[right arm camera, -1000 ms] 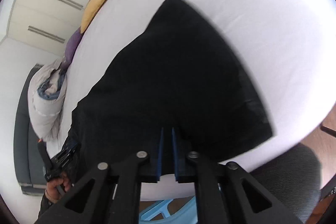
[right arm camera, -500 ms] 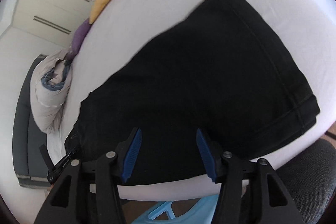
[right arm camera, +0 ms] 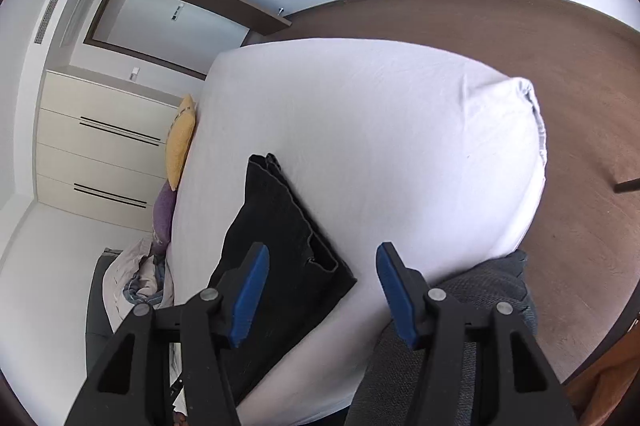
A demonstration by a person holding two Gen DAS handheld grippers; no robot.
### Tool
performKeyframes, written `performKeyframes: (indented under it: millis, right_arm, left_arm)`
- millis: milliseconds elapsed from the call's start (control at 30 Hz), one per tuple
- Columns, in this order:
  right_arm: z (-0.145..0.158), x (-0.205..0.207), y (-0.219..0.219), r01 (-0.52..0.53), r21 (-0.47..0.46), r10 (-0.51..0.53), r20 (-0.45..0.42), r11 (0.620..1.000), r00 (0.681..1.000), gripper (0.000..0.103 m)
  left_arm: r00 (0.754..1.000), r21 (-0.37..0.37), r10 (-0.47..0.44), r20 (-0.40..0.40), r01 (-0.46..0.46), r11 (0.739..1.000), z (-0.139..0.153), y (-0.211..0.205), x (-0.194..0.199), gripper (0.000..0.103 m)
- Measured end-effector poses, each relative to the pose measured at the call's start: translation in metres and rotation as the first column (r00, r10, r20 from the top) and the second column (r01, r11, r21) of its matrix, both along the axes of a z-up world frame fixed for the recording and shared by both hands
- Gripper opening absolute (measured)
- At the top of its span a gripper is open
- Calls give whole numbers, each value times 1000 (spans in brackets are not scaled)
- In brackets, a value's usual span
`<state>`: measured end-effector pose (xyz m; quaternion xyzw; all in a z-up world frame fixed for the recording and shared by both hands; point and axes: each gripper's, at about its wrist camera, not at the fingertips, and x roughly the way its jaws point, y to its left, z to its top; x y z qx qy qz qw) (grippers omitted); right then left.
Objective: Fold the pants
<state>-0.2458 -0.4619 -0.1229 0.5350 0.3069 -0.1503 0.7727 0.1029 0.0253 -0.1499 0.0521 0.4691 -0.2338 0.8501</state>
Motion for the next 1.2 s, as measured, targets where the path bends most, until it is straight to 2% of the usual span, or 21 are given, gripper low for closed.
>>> performKeyframes:
  millis: [100, 167, 267, 400, 533, 633, 733, 933, 1033, 1100, 1167, 1200]
  right_arm:
    - [-16, 16, 4, 8, 49, -7, -34, 999, 999, 60]
    - [-25, 23, 6, 14, 88, -11, -35, 996, 999, 60]
    - [-33, 29, 7, 0, 95, 5, -55, 995, 998, 60]
    - [-34, 29, 8, -5, 126, 8, -19, 992, 1000, 60]
    - [-32, 28, 16, -2, 197, -4, 35, 980, 999, 60]
    - [-33, 35, 28, -5, 235, -7, 48, 972, 999, 60]
    - [-38, 46, 36, 11, 246, -26, 61, 969, 998, 60]
    - [-50, 57, 33, 106, 254, -141, 124, 961, 982, 60]
    - [-48, 65, 32, 110, 231, -145, 139, 967, 980, 60]
    - [-47, 68, 32, 105, 213, -138, 149, 971, 979, 54]
    - [-49, 70, 31, 95, 208, -125, 137, 974, 983, 24]
    - [-51, 69, 31, 97, 205, -124, 125, 974, 984, 19]
  left_arm:
    - [998, 12, -65, -5, 65, 998, -7, -43, 0, 16]
    - [995, 19, -89, -34, 89, 996, -15, -61, 6, 16]
    - [991, 29, -106, -77, 108, 994, -30, -79, 13, 16]
    - [986, 53, -94, -139, 103, 993, -50, -81, 31, 16]
    - [984, 9, -76, -160, 78, 997, -62, -84, 41, 16]
    - [983, 10, -68, -172, 71, 997, -64, -82, 39, 16]
    - [982, 22, -61, -177, 66, 998, -66, -86, 41, 16]
    - [980, 21, -47, -193, 52, 998, -67, -89, 48, 16]
    - [980, 26, -41, -196, 47, 999, -69, -91, 52, 16]
    - [981, 31, -34, -191, 41, 999, -68, -100, 36, 16]
    - [983, 18, -29, -180, 32, 999, -52, -99, 28, 16]
    - [985, 4, -30, -171, 31, 1000, -47, -100, 27, 16]
